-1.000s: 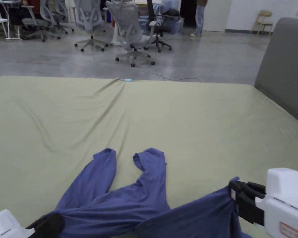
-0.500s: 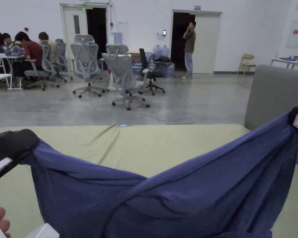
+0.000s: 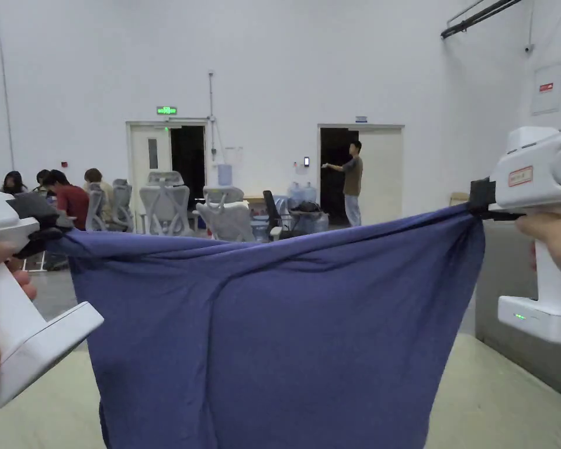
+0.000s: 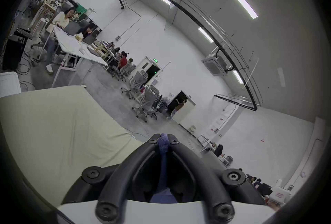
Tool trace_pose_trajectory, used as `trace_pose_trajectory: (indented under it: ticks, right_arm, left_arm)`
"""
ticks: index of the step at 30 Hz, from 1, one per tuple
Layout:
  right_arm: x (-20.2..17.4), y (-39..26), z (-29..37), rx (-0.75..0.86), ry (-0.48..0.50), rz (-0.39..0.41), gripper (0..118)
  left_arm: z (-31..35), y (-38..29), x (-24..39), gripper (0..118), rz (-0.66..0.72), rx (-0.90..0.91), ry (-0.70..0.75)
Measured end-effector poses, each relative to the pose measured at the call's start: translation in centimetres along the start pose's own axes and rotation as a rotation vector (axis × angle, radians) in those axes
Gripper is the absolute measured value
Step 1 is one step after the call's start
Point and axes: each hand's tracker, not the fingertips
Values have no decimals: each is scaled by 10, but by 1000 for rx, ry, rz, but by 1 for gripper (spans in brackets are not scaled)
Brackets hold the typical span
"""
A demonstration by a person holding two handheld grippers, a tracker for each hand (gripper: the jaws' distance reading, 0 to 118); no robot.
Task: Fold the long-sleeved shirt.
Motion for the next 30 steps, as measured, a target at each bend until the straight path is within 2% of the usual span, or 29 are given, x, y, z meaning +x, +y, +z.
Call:
trace_pose_trajectory:
  ticks: [5,12,16,22,26,30]
  right_arm:
    - [2,30,-67,-33,-36,-31,7]
    - [4,7,-136,-55,-31,17,7]
    - [3,-62,-182,-146,-22,41,7]
    - [7,-226,-234,-402,-15,32,7]
    - [15,-332,-223,-545,-27,33,7]
    - [38,-393,-176,-612,23,43,7]
  left_arm:
    - [-63,19,12,4,-37,4,4]
    - [-129,-3,-21,4,-72,-45,62]
    - [-158,-53,-69,4,-100,-122,133]
    - [-176,-170,-170,4,-119,-332,270]
    - [-147,-237,-226,4,-92,-467,337]
    - [-83,-264,-264,4,-91,-540,354]
